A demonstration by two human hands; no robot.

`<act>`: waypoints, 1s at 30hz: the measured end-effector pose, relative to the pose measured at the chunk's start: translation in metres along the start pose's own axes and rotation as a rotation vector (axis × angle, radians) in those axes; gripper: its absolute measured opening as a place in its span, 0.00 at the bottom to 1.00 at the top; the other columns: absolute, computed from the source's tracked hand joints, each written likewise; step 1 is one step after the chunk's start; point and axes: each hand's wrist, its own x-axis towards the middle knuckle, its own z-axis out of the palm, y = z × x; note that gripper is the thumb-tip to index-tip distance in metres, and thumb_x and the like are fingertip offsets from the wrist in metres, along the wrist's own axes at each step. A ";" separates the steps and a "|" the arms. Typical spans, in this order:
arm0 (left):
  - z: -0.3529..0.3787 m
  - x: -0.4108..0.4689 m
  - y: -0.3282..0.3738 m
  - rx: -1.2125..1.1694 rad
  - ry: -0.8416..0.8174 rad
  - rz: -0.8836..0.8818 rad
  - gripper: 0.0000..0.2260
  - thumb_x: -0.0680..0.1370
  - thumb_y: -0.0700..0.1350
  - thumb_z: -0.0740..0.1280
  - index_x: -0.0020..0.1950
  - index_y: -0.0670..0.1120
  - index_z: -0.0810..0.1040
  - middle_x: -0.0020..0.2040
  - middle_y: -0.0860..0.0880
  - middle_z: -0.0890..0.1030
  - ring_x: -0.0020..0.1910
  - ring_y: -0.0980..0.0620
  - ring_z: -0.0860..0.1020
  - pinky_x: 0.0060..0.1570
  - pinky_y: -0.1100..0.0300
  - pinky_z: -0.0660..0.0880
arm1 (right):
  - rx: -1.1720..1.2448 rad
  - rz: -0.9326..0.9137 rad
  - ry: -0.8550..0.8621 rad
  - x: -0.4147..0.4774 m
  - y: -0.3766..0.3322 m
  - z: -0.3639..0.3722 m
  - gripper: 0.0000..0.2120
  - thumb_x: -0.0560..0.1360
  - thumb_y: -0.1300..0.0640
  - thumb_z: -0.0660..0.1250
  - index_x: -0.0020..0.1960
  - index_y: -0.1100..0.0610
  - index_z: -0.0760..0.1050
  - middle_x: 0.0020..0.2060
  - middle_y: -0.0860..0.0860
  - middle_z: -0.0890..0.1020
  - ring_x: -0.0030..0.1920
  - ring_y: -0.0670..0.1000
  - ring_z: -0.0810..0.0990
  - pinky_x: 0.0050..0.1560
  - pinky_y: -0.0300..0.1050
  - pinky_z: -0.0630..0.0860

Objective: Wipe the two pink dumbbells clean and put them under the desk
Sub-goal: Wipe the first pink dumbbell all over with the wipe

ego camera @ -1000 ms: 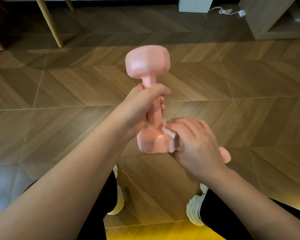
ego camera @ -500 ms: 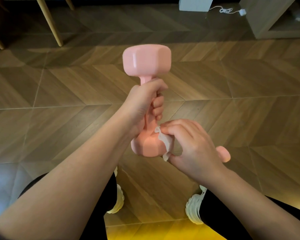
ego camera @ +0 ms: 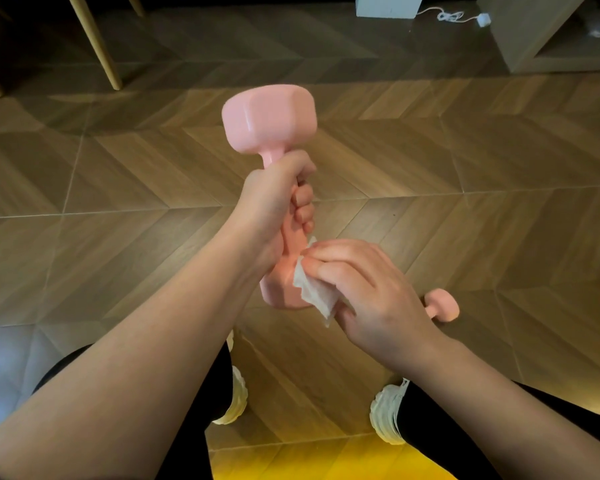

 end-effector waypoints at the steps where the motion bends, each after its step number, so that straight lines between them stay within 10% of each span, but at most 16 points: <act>1: -0.001 0.000 0.000 -0.003 -0.001 -0.006 0.12 0.75 0.43 0.63 0.34 0.49 0.64 0.24 0.52 0.62 0.22 0.53 0.59 0.24 0.62 0.61 | 0.015 -0.001 -0.012 0.001 0.001 0.001 0.14 0.76 0.65 0.71 0.60 0.59 0.74 0.56 0.56 0.81 0.61 0.55 0.79 0.58 0.52 0.74; 14: 0.000 -0.005 0.002 0.012 -0.326 0.023 0.12 0.71 0.40 0.61 0.30 0.48 0.61 0.21 0.52 0.60 0.20 0.53 0.58 0.24 0.62 0.59 | 0.151 0.257 -0.286 0.001 0.017 -0.008 0.31 0.65 0.53 0.75 0.64 0.49 0.66 0.57 0.51 0.77 0.56 0.51 0.76 0.54 0.43 0.72; 22: -0.001 -0.004 0.007 -0.001 -0.414 0.014 0.10 0.68 0.41 0.60 0.30 0.48 0.59 0.20 0.52 0.60 0.18 0.54 0.58 0.21 0.63 0.60 | 0.002 0.168 -0.061 0.003 0.011 -0.012 0.17 0.66 0.55 0.72 0.52 0.61 0.79 0.48 0.53 0.81 0.50 0.53 0.79 0.49 0.50 0.74; 30: -0.005 -0.004 0.000 -0.014 -0.665 0.055 0.08 0.67 0.41 0.64 0.31 0.45 0.66 0.23 0.48 0.68 0.21 0.52 0.65 0.25 0.62 0.66 | -0.021 0.163 -0.211 0.001 0.015 -0.003 0.25 0.61 0.51 0.78 0.54 0.57 0.74 0.47 0.52 0.81 0.48 0.54 0.79 0.48 0.50 0.76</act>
